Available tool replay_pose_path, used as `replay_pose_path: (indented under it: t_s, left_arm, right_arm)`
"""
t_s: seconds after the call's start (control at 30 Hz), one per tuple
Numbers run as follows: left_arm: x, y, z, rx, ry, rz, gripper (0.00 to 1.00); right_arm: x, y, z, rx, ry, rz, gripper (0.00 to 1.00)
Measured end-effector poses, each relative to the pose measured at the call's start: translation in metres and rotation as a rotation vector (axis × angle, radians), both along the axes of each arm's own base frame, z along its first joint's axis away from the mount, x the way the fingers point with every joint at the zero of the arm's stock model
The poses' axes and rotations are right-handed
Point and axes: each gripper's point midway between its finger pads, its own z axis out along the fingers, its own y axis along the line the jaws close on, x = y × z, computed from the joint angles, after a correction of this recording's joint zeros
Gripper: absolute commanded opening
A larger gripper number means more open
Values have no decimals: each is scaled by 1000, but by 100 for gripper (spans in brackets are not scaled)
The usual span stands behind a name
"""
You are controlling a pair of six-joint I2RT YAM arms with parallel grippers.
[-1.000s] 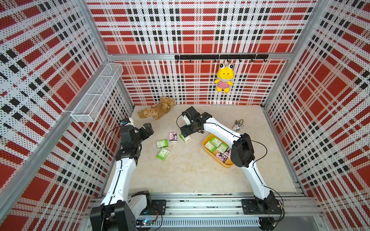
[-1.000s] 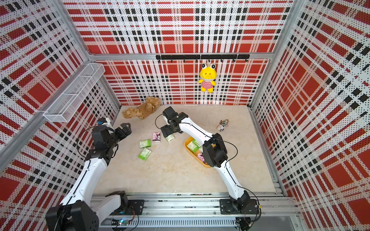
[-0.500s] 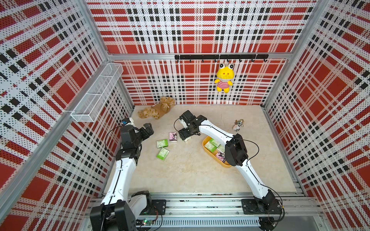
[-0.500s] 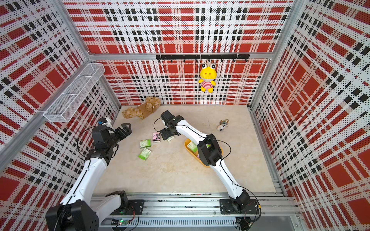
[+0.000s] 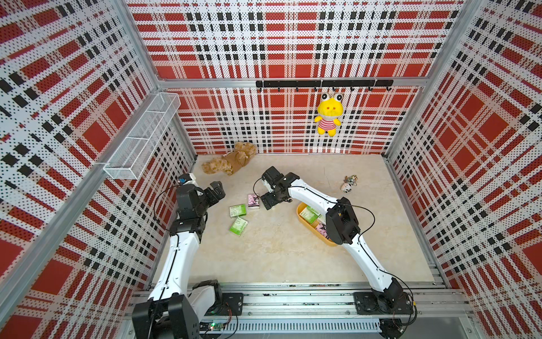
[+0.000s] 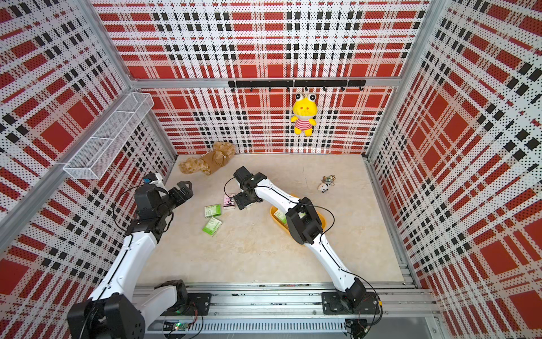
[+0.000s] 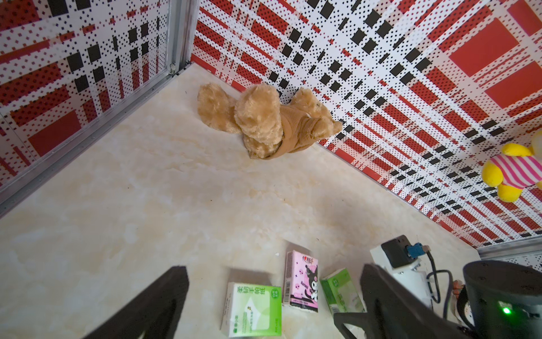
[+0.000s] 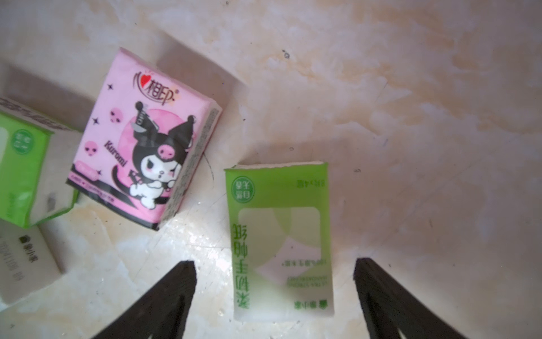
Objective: Put the pocket tissues into the storage box
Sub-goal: Pick up the pocket tissues from the center of the board.
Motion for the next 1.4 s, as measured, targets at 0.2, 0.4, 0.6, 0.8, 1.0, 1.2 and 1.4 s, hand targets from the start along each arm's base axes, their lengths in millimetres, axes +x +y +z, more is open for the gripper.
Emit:
replay_pose_path:
  t_s: [0.2,0.4,0.6,0.8,1.0,1.2,1.4]
  left_arm:
    - [0,0,-1,-1,2,1,99]
    - [0,1,-1,0,3,1,99]
    - [-1,2,-5,0,10,3,99]
    - [-1,2,-4,0,9,3,99]
    - [-2,2,-6,-1,11,2,99]
    - [-2,1,-7,-2,14,0,99]
    - [-3,2,-5,-3,10,1,99]
  right_arm:
    - [-1,-2,-10,-17,11,1,83]
    - [-1,-2,-15,-24,16,1,78]
    - [1,-1,-11,-20,4,0,64]
    - [1,-1,-11,-21,2,3,58]
    - [2,-2,-11,-28,-3,3,53]
    - [3,0,-9,-19,-10,8,51]
    - [2,-1,16,11,-39,7,49]
